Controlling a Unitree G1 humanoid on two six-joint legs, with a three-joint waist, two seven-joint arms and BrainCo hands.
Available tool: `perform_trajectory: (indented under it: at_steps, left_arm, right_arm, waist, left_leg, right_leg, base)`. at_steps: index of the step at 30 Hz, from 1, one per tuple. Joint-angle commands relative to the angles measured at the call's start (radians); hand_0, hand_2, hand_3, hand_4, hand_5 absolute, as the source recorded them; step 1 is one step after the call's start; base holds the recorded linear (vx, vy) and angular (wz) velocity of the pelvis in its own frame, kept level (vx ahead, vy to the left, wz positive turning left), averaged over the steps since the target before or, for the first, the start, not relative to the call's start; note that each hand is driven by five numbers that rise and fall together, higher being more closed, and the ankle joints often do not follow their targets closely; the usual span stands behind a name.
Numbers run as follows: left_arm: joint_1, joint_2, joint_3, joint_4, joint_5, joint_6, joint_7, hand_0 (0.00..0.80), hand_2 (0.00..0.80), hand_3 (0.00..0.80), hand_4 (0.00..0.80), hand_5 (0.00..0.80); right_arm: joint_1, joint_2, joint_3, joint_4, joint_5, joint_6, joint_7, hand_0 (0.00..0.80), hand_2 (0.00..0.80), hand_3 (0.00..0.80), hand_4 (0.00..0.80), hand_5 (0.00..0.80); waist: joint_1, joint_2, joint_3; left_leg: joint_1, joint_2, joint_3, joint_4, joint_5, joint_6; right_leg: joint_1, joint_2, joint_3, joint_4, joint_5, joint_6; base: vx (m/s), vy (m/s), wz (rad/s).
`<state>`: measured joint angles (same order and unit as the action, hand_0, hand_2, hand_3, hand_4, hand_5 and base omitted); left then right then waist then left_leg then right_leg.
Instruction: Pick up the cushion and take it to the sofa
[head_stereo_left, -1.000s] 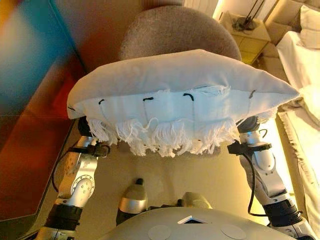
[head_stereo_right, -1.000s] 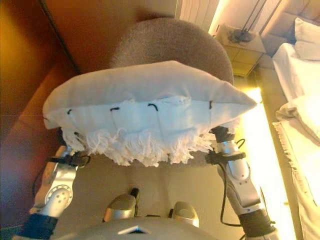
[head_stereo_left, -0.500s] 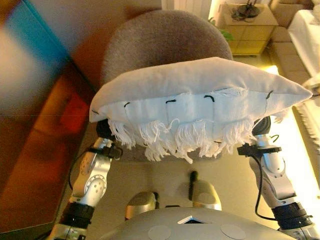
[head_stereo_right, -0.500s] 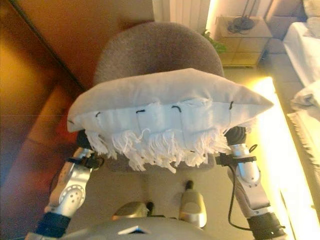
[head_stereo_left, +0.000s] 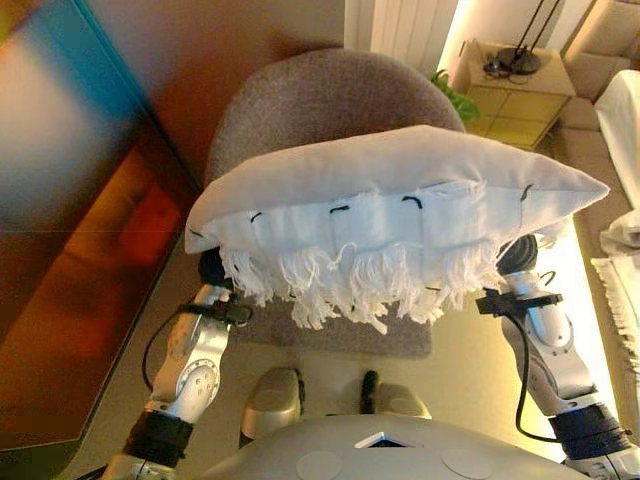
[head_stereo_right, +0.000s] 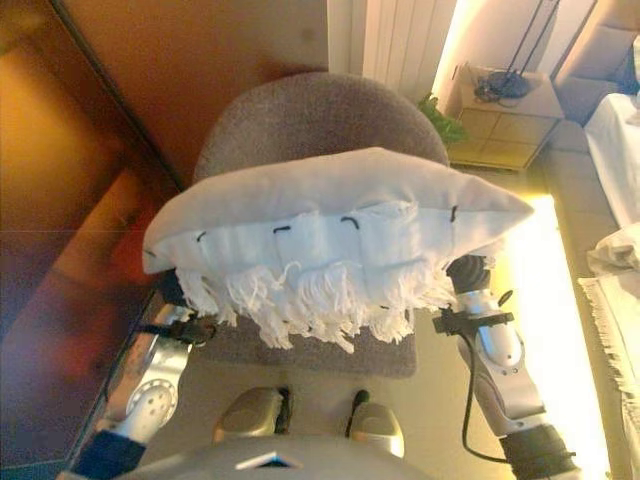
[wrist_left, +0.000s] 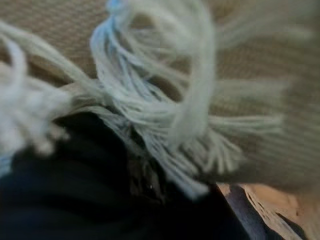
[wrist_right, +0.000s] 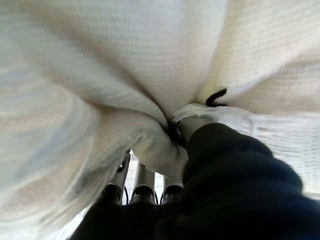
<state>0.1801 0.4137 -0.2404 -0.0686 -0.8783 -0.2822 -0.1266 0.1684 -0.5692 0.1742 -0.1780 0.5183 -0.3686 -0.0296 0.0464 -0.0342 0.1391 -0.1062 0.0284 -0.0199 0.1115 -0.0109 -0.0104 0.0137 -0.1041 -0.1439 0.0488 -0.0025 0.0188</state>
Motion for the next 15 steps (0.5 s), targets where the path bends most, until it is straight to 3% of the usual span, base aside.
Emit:
perform_trajectory:
  at_steps: [1,5,7,12,15]
  left_arm:
    - [-0.056,-0.01,-0.018,-0.195,0.013,-0.006,-0.115,0.8,0.8,0.8,0.8,0.8]
    - [-0.054,-0.008,-0.026,-0.193,0.004,0.014,-0.088,0.8,0.8,0.8,0.8,0.8]
    - [-0.074,-0.005,-0.03,-0.175,0.002,0.017,-0.081,0.8,0.8,0.8,0.8,0.8]
    - [-0.07,0.023,-0.013,-0.162,0.029,0.003,-0.103,0.8,0.8,0.8,0.8,0.8]
    - [-0.052,0.051,-0.004,-0.143,0.023,0.007,-0.133,0.8,0.8,0.8,0.8,0.8]
  right_arm:
    - [-0.081,0.022,0.044,-0.126,-0.03,-0.031,0.025,0.8,0.8,0.8,0.8,0.8]
    - [-0.025,0.024,0.027,-0.15,-0.035,-0.008,0.057,0.8,0.8,0.8,0.8,0.8]
    - [-0.032,0.017,0.028,-0.141,-0.032,-0.003,0.044,0.8,0.8,0.8,0.8,0.8]
    - [-0.044,0.05,0.04,-0.137,-0.017,0.007,0.034,0.8,0.8,0.8,0.8,0.8]
    - [-0.03,0.09,0.068,-0.128,-0.049,-0.004,0.022,0.8,0.8,0.8,0.8,0.8]
  waist:
    - [0.032,-0.032,-0.037]
    - [0.019,-0.027,-0.054]
    - [0.017,-0.027,-0.048]
    - [0.024,-0.026,-0.034]
    - [0.024,-0.033,-0.014]
  left_leg:
    - [0.099,0.016,-0.037,-0.103,0.073,-0.069]
    - [0.119,0.08,-0.012,-0.185,0.113,-0.102]
    - [0.111,0.093,0.005,-0.171,0.112,-0.108]
    - [0.107,0.067,-0.004,-0.136,0.069,-0.062]
    - [0.105,0.02,-0.027,-0.101,0.034,-0.004]
  right_leg:
    - [0.081,0.002,-0.011,-0.121,0.067,0.077]
    - [0.104,-0.004,-0.022,-0.124,0.04,0.084]
    - [0.106,-0.018,-0.035,-0.111,0.028,0.091]
    - [0.071,-0.062,-0.039,0.046,-0.03,0.12]
    - [-0.036,-0.076,-0.014,0.285,0.032,0.147]
  base:
    - [0.318,0.112,-0.03]
    - [0.317,0.147,0.11]
    - [0.261,0.17,0.21]
    - [0.297,0.221,0.13]
    - [0.266,0.176,0.01]
